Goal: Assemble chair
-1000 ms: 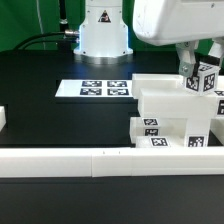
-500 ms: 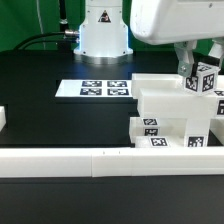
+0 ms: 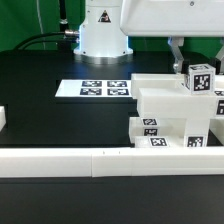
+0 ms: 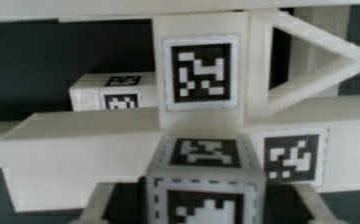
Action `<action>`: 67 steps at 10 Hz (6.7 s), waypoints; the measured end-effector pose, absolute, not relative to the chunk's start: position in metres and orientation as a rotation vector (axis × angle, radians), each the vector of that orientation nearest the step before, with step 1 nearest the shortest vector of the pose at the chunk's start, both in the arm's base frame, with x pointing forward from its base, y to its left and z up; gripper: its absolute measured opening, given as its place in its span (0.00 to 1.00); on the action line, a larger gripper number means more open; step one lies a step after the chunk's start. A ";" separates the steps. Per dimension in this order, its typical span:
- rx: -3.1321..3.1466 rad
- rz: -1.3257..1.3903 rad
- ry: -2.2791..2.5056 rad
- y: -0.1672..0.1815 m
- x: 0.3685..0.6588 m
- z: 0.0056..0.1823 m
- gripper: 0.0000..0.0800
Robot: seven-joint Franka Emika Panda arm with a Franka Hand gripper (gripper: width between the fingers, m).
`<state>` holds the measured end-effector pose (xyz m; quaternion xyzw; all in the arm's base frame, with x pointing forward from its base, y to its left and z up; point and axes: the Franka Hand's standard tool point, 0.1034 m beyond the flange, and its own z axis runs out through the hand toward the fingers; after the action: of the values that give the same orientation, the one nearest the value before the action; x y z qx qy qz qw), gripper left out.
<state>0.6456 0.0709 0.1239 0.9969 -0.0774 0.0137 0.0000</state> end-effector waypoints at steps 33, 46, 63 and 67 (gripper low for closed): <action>3.048 0.060 0.594 0.070 0.649 0.118 0.36; 2.907 0.105 -1.169 0.070 0.649 0.117 0.36; 3.072 0.099 0.419 0.073 0.647 0.113 0.81; 3.063 0.104 0.475 0.072 0.648 0.114 0.35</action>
Offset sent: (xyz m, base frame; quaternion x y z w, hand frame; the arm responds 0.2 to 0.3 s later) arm 0.0010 -0.0057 -0.0047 -0.0295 0.0020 0.1723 0.9846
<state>0.6485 0.0722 0.1135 0.9874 0.1532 0.0334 0.0202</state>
